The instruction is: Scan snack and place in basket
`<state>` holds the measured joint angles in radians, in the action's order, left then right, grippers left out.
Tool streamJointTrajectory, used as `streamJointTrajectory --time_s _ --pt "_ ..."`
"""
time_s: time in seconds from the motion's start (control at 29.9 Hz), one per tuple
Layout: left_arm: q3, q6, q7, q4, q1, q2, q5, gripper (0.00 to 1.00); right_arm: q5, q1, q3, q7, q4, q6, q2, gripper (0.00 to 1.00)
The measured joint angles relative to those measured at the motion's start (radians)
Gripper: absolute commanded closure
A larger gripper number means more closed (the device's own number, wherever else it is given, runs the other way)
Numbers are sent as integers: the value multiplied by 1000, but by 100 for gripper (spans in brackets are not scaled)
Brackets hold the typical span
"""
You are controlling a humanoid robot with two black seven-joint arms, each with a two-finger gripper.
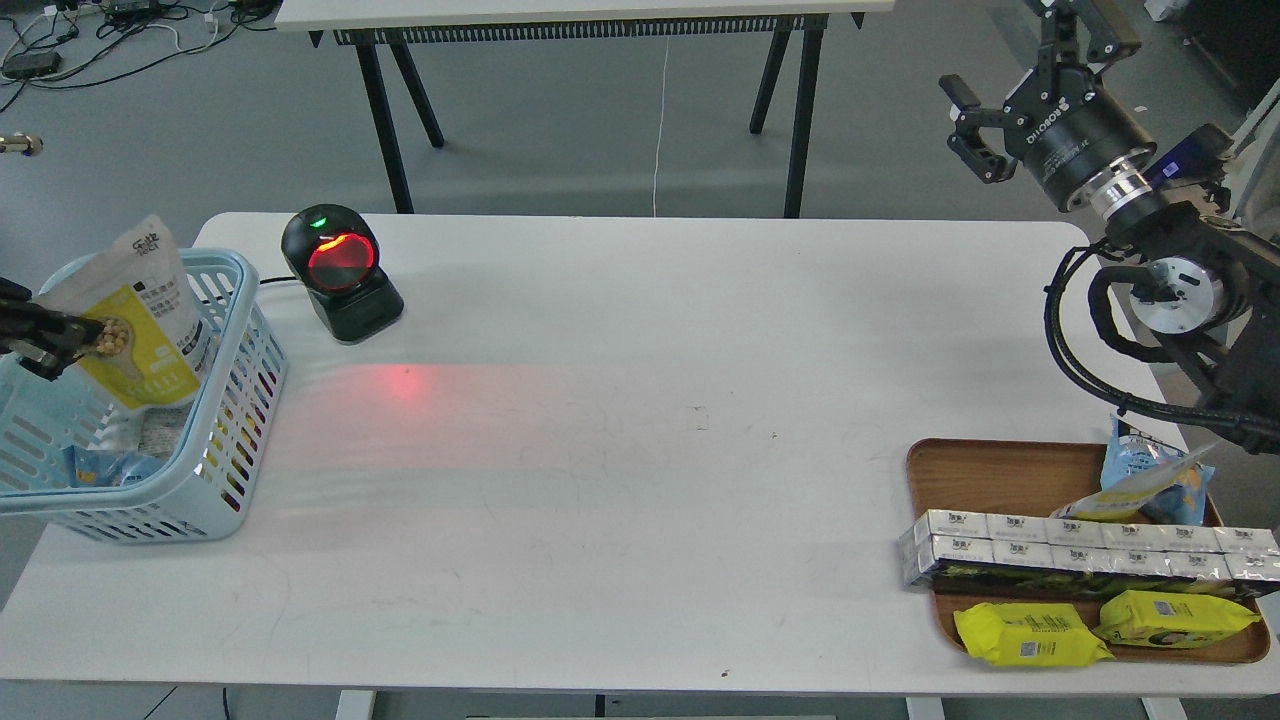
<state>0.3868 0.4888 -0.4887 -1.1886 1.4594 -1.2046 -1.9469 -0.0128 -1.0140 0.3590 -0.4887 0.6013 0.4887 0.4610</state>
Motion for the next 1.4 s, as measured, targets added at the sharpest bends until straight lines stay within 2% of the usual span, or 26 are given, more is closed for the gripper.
streamJointTrajectory --time_s 0.13,0.2,0.33,0.4,0.53,0.7,0.9,1.07,1.24,1.4 --pt "0 0 0 25 -15 30 4 95 0 0 0 0 0 0 2 2" --pt "0 0 0 28 -16 36 6 87 0 0 0 0 0 0 3 2" --pt "-5 0 0 29 -17 38 14 58 0 0 0 0 1 0 4 2" --pt "-16 0 0 29 -17 39 26 30 0 0 0 0 1 0 2 2" --pt "-56 0 0 28 -17 44 78 19 0 0 -1 0 13 0 0 2" --pt "-168 -11 0 38 -18 87 267 14 -2 -9 -3 0 34 0 -1 2" --pt "-324 -75 0 96 -19 182 795 8 -13 -55 -12 0 35 0 2 2" --pt "-408 -73 0 199 -19 324 1214 7 -30 -98 -22 0 35 0 13 1" --pt "-438 -66 0 341 -56 480 1409 6 -123 -124 -34 0 35 0 17 1" --pt "-568 -19 0 413 -144 588 1460 6 -197 -125 -35 0 36 0 20 1"
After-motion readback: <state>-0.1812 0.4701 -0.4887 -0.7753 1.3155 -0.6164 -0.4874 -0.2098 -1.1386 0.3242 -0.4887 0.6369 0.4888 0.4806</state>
